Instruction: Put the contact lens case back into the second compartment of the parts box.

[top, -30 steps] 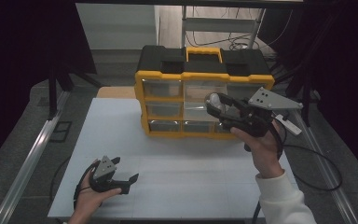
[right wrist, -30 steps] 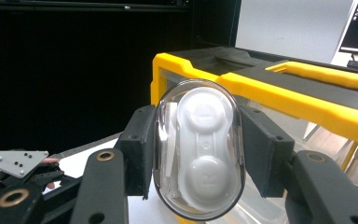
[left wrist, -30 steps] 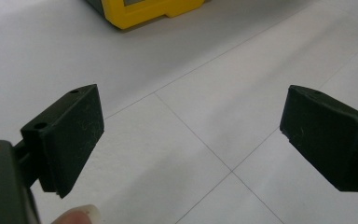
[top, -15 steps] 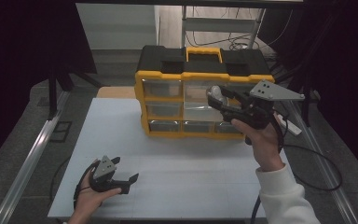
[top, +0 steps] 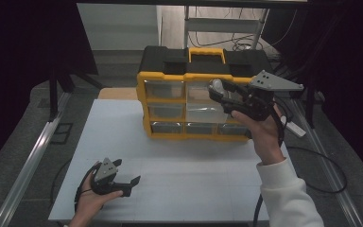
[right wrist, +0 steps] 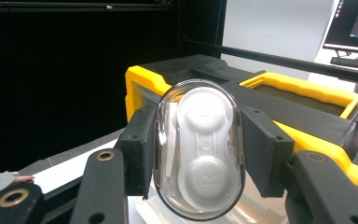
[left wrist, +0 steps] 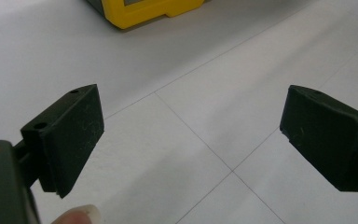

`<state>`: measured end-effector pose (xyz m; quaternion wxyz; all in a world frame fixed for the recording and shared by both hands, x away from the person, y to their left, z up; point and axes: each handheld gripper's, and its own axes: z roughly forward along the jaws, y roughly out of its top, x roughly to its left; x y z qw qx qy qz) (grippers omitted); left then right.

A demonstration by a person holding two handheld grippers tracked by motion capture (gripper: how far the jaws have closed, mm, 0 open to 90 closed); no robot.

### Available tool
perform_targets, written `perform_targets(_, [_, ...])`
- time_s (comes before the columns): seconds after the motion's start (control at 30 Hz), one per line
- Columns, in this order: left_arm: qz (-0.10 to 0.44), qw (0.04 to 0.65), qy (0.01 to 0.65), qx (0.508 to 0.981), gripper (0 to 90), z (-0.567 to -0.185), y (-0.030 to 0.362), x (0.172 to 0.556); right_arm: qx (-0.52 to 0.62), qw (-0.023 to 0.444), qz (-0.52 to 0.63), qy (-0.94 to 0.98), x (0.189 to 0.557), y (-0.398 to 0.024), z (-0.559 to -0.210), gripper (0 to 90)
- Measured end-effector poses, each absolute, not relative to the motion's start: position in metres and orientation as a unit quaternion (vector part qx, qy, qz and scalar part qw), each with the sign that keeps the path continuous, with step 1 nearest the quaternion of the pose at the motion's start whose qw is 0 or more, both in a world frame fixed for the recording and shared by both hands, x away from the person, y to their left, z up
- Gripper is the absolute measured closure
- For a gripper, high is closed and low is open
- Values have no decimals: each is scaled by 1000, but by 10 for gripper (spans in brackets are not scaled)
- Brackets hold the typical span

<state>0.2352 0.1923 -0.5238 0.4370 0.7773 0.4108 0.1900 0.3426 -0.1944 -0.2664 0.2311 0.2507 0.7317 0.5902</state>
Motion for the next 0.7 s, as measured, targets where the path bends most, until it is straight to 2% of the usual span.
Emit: perform_targets(0.7, [191,436,411,778,70,-524,193,235,273,234,564,744,368,-183,-272,491])
